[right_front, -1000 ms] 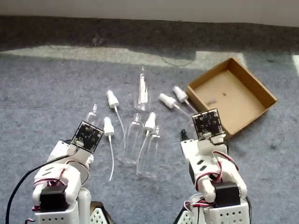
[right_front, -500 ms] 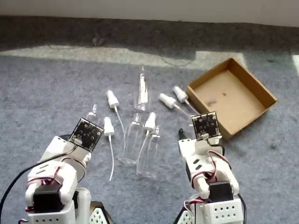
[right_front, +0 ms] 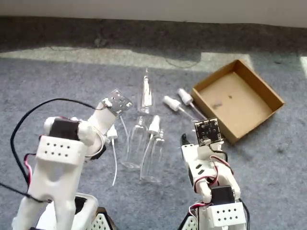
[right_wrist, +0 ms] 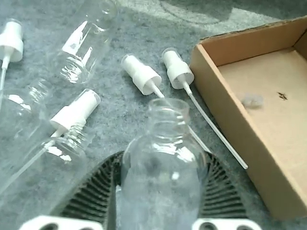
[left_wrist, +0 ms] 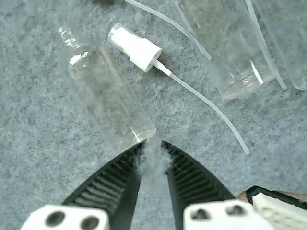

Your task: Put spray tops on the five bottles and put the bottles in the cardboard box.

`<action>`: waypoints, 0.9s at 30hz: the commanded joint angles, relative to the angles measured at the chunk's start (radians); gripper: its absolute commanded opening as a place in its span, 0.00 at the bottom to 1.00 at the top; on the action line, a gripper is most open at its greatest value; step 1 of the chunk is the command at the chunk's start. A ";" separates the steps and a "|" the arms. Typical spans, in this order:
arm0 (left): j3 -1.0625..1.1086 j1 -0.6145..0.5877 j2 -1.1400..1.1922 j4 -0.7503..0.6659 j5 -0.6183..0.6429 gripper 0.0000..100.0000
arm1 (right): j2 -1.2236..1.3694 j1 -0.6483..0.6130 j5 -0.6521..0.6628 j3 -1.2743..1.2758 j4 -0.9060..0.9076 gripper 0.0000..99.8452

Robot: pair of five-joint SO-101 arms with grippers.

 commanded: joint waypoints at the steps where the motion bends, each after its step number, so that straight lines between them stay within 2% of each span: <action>1: -0.183 0.076 0.226 0.009 0.132 0.02 | -0.016 0.059 -0.011 -0.007 -0.031 0.10; 6: -0.338 0.120 0.455 0.009 0.315 0.09 | -0.016 0.104 -0.011 -0.005 -0.031 0.10; 10: -0.466 0.122 0.624 0.011 0.442 0.09 | -0.016 0.104 -0.011 -0.005 -0.031 0.10; 20: -0.676 0.111 0.966 0.011 0.571 0.10 | -0.016 0.105 -0.011 -0.005 -0.030 0.10; 27: -0.710 0.084 0.995 0.015 0.669 0.16 | -0.016 0.105 -0.008 -0.004 -0.030 0.10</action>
